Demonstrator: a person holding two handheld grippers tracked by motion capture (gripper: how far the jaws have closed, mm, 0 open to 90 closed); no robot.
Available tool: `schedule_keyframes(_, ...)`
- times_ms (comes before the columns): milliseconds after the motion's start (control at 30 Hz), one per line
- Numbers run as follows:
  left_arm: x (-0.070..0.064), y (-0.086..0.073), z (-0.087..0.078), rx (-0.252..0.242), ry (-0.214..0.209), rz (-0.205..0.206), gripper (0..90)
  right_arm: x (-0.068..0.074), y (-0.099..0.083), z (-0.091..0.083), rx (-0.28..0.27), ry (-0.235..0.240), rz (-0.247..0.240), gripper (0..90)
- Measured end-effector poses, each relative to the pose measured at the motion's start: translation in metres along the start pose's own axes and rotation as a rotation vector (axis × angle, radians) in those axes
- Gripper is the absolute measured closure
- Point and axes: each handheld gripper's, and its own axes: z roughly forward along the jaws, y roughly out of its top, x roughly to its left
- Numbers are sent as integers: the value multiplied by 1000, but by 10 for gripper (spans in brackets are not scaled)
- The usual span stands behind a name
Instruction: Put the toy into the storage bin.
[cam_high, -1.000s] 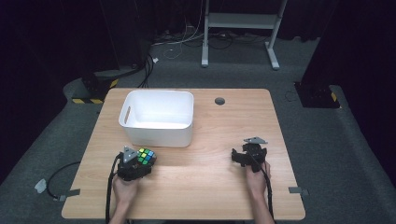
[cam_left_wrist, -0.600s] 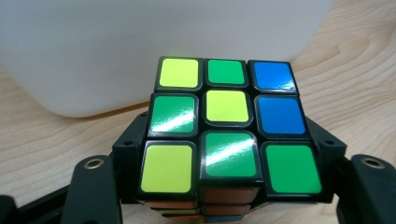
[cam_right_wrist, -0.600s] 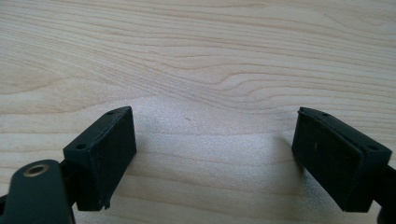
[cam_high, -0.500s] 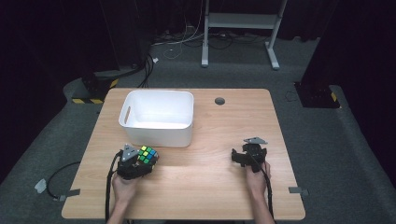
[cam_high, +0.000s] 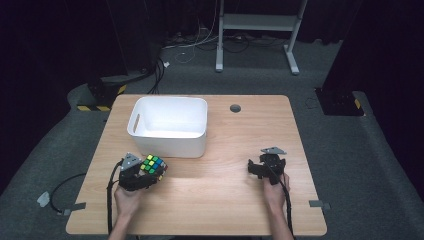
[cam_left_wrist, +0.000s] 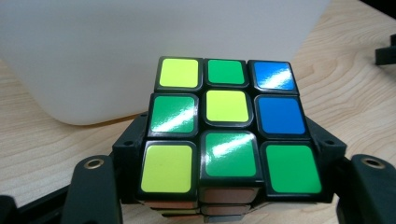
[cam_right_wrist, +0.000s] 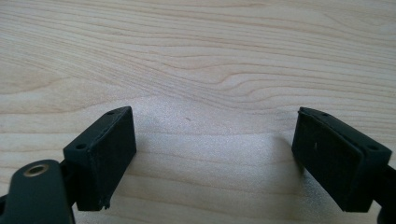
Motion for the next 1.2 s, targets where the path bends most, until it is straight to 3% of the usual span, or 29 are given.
schedule_keyframes(433, 6, 10, -4, -9, -30, -31, 337, 0, 0, 0, 0, 0, -1, 137)
schedule_keyframes(1033, 0, 18, -5, 1, -44, -25, 337, 1, 0, 0, 0, 9, -11, 137)
schedule_keyframes(1200, -1, 21, -9, 4, -43, -5, 337, 1, 0, 0, -1, 13, -16, 137)
